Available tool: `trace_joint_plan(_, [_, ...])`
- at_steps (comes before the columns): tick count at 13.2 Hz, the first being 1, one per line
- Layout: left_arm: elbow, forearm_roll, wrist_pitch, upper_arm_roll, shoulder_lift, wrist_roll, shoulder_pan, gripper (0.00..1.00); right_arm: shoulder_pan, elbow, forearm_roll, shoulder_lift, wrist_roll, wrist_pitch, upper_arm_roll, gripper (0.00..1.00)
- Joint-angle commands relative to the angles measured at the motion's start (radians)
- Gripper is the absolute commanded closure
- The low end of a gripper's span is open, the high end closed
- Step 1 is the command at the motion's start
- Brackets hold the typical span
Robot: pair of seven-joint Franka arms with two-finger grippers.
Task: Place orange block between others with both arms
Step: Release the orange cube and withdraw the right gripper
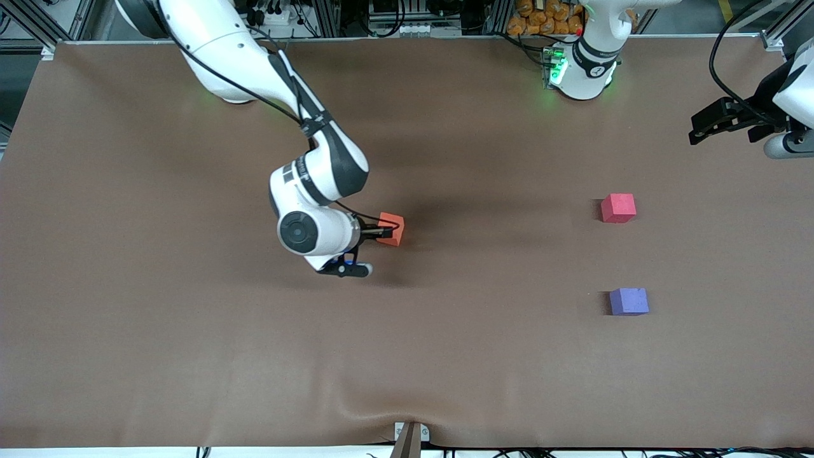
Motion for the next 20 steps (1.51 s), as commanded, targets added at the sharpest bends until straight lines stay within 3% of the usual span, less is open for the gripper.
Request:
trace_joint_plan(1, [0.003,-0.022,-0.001,-0.002,-0.002,0.008,0.009,0.0,-0.066,0.003,0.003,-0.081,-0.001,-0.1,0.009,0.0])
trace_joint_plan(9, [0.002,-0.02,-0.001,-0.004,-0.002,0.006,0.006,0.0,-0.195,0.007,-0.33,-0.354,-0.04,-0.366,0.019,0.0])
trace_joint_plan(15, [0.013,-0.015,0.006,-0.045,0.001,0.006,-0.018,0.0,-0.424,0.056,-0.396,-0.449,-0.249,-0.59,0.018,0.0])
trace_joint_plan(17, [0.013,-0.017,0.008,-0.058,0.017,0.002,-0.018,0.0,-0.474,0.058,-0.449,-0.472,-0.329,-0.591,0.016,0.0])
trace_joint_plan(20, [0.026,-0.02,0.026,-0.058,0.04,0.002,-0.015,0.0,-0.52,0.061,-0.457,-0.477,-0.358,-0.591,0.012,0.0])
